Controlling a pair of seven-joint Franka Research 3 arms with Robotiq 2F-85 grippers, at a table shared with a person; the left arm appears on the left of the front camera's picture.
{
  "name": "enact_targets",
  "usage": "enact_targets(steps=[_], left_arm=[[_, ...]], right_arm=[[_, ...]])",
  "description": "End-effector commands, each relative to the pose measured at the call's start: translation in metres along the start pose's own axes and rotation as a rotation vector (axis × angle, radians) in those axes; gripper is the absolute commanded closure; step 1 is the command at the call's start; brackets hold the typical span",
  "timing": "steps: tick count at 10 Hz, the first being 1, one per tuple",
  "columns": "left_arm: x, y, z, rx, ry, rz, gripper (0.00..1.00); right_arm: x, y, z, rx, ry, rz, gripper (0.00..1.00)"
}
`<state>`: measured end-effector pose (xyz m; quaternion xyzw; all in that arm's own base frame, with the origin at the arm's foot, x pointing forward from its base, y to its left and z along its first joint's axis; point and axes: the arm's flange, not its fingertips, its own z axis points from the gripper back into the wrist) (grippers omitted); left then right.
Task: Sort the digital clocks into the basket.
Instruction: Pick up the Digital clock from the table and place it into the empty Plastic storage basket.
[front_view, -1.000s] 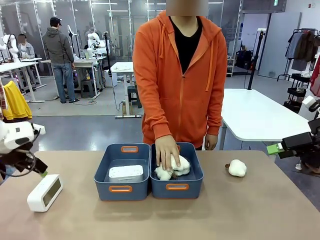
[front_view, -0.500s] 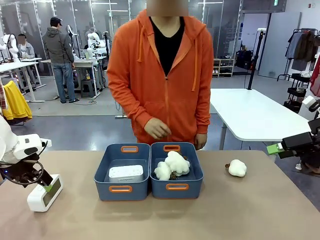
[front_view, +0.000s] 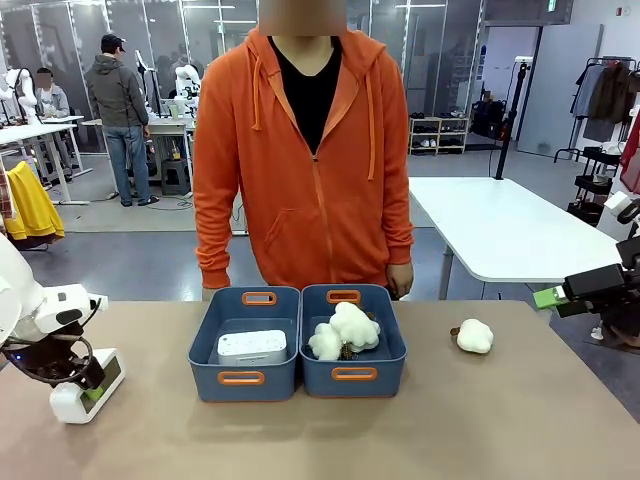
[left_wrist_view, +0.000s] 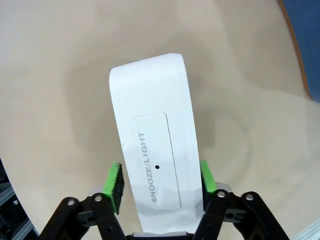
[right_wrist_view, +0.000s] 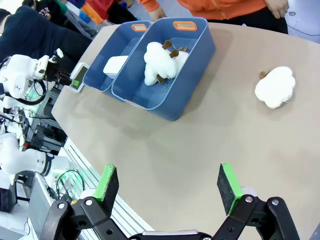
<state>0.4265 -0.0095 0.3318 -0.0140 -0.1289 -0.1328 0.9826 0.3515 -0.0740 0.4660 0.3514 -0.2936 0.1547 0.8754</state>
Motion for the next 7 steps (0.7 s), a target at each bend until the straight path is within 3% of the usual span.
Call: enact_targets(steps=[1,4,5,7], left_arm=[[-0.017,-0.010,-0.003,-0.003,-0.022,0.024,1.00],[-0.020,-0.013,0.003,-0.024,-0.006,0.020,0.96],[-0.018,-0.014,0.012,-0.043,-0.018,0.003,1.00],[-0.012,-0.016,0.049,-0.147,-0.018,-0.115,1.00]], right_arm=[[-0.001,0.001,0.000,-0.003,-0.002,0.007,0.00],[-0.001,0.001,0.000,-0.003,-0.002,0.007,0.00],[-0.001,0.001,0.000,-0.003,-0.002,0.007,0.00],[-0.001,0.001,0.000,-0.003,-0.002,0.007,0.00]])
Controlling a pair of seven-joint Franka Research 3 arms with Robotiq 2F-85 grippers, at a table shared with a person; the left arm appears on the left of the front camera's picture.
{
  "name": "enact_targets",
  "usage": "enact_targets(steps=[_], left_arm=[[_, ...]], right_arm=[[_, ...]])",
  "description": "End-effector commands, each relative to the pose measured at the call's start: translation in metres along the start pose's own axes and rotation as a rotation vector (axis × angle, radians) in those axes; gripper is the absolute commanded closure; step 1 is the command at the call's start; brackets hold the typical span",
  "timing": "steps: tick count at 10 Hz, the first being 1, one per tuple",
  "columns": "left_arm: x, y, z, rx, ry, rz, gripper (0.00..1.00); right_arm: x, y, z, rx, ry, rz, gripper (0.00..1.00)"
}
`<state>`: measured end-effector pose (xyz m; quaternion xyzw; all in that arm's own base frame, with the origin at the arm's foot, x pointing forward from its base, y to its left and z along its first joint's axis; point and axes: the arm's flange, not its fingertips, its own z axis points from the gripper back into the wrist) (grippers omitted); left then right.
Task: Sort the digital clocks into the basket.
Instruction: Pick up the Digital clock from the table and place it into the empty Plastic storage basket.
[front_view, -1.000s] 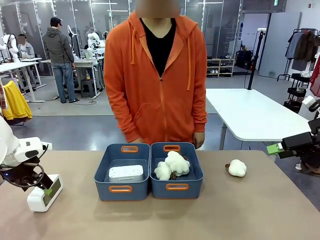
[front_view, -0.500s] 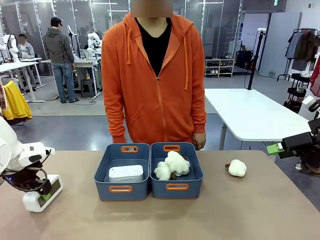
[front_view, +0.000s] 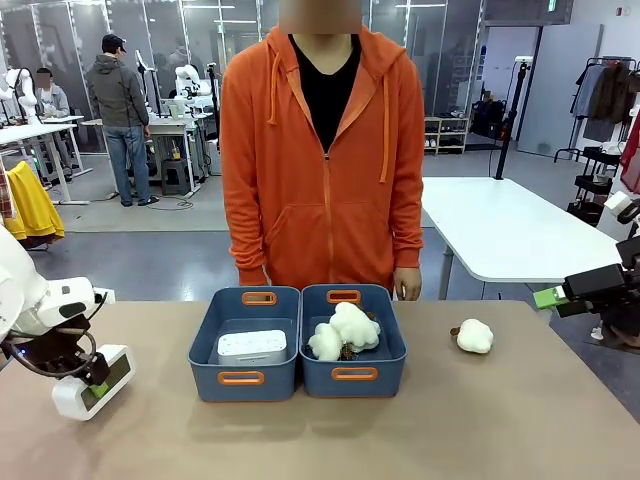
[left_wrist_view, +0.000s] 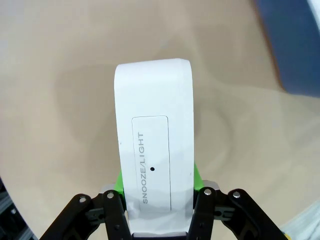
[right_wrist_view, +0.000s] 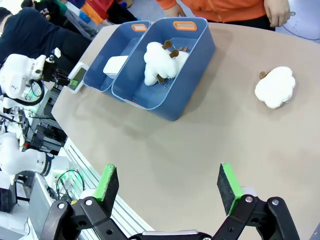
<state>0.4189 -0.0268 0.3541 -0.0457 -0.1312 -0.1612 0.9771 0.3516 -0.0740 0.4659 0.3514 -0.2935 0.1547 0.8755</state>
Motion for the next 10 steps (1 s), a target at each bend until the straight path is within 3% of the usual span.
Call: enact_targets(steps=[1,3,6,8,10], left_arm=[[-0.011,0.000,0.054,-0.105,-0.010,-0.097,1.00],[-0.004,-0.005,0.101,-0.102,-0.098,-0.127,1.00],[0.014,-0.046,0.153,-0.267,-0.288,-0.273,1.00],[0.058,-0.103,0.146,-0.276,-0.351,-0.335,1.00],[0.087,-0.146,0.110,-0.253,-0.323,-0.255,1.00]], right_arm=[[-0.001,0.001,0.000,-0.003,-0.003,0.007,0.00],[-0.001,0.001,0.000,-0.003,-0.003,0.007,0.00],[-0.001,0.001,0.000,-0.003,-0.003,0.007,0.00],[-0.001,0.001,0.000,-0.003,-0.003,0.007,0.00],[-0.001,0.001,0.000,-0.003,-0.003,0.007,0.00]])
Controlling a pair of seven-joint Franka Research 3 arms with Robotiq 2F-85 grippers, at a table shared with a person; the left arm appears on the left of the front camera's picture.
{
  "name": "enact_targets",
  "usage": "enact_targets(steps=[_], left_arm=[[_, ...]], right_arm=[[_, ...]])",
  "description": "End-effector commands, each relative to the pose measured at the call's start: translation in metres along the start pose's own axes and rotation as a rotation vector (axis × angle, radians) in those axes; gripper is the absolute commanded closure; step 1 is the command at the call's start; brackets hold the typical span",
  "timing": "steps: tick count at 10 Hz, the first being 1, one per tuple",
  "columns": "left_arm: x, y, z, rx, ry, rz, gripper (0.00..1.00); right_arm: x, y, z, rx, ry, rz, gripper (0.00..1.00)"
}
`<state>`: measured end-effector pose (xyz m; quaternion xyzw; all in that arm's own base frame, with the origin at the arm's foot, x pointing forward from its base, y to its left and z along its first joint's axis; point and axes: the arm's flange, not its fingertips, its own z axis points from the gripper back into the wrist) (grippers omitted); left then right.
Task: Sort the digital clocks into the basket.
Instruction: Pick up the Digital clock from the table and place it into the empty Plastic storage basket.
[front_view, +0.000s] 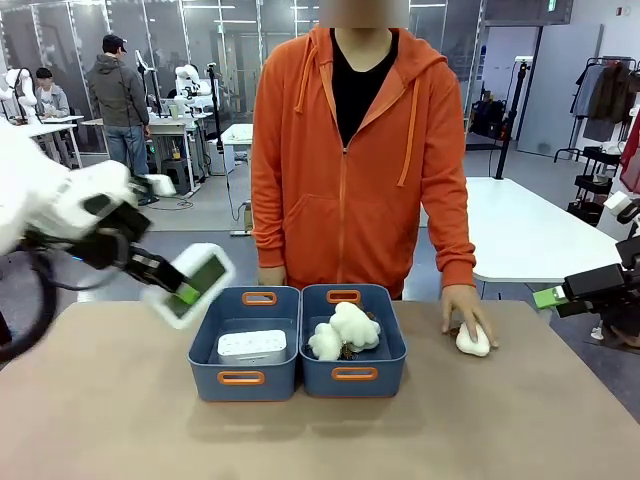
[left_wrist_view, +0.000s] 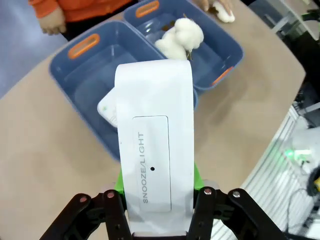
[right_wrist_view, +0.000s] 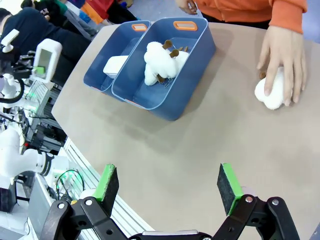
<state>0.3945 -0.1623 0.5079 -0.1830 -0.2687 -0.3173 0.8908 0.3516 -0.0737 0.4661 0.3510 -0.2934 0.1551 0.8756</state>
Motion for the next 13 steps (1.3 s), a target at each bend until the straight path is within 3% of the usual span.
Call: enact_targets(steps=[1,4,6,7,8,10,13], left_arm=[[0.020,0.010,-0.055,0.088,0.014,0.087,1.00],[0.035,0.019,-0.112,0.155,-0.025,0.075,1.00],[0.029,0.030,-0.141,0.136,0.038,0.096,1.00],[0.028,0.038,-0.145,0.121,0.054,0.139,0.37],[0.028,0.040,-0.144,0.118,0.040,0.139,0.22],[0.027,0.034,-0.137,0.095,0.025,0.132,0.00],[0.024,0.032,-0.101,0.056,-0.011,0.140,0.00]], right_arm=[[-0.001,0.001,0.001,-0.002,-0.003,0.006,0.00],[-0.001,0.001,0.001,-0.002,-0.003,0.006,0.00],[-0.001,0.001,0.001,-0.002,-0.003,0.006,0.00],[-0.001,0.001,0.001,-0.002,-0.003,0.006,0.00],[-0.001,0.001,0.001,-0.002,-0.003,0.006,0.00],[-0.001,0.001,0.001,-0.002,-0.003,0.006,0.00],[-0.001,0.001,0.001,-0.002,-0.003,0.006,0.00]])
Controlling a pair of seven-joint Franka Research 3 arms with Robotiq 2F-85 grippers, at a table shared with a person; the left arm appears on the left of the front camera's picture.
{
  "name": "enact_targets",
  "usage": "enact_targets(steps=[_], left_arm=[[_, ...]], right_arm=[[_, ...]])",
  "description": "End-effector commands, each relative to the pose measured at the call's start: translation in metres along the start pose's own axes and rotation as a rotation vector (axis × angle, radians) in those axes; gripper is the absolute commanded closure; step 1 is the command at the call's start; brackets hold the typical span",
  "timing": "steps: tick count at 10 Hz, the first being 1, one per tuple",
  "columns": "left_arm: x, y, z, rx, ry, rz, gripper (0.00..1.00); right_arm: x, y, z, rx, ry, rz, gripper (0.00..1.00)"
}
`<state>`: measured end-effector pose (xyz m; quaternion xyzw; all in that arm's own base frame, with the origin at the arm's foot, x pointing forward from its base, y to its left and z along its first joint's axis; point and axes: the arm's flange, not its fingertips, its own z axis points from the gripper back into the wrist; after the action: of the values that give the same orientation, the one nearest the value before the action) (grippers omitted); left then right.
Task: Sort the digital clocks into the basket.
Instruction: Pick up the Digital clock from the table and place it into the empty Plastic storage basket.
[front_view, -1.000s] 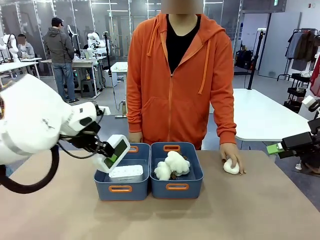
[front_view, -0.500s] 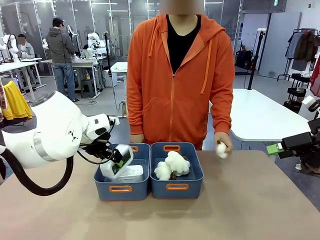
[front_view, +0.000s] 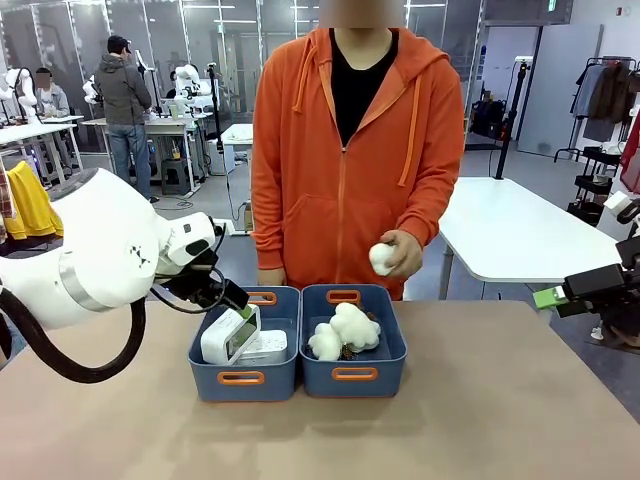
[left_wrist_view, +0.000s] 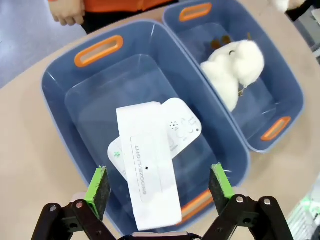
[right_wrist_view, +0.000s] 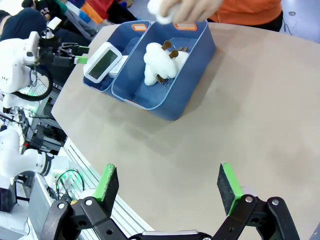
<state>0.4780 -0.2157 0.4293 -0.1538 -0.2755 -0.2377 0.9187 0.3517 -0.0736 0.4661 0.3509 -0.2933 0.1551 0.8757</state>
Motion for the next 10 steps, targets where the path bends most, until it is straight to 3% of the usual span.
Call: enact_targets(steps=[1,2,4,6,8,10], left_arm=[[-0.009,0.011,0.037,-0.124,0.019,-0.005,0.00],[-0.013,0.027,0.069,-0.234,0.059,-0.004,0.00],[-0.026,0.096,0.148,-0.427,0.091,-0.003,0.00],[-0.061,0.142,0.203,-0.474,0.027,-0.092,0.00],[-0.094,0.180,0.244,-0.505,-0.107,-0.115,0.00],[-0.143,0.246,0.298,-0.555,-0.310,-0.087,0.00]], right_arm=[[-0.001,0.001,0.001,-0.002,-0.004,0.006,0.00],[-0.001,0.001,0.001,-0.002,-0.004,0.006,0.00],[-0.001,0.001,0.001,-0.002,-0.004,0.006,0.00],[-0.001,0.001,0.001,-0.002,-0.004,0.006,0.00],[-0.001,0.001,0.001,-0.002,-0.004,0.006,0.00],[-0.001,0.001,0.001,-0.002,-0.004,0.006,0.00]])
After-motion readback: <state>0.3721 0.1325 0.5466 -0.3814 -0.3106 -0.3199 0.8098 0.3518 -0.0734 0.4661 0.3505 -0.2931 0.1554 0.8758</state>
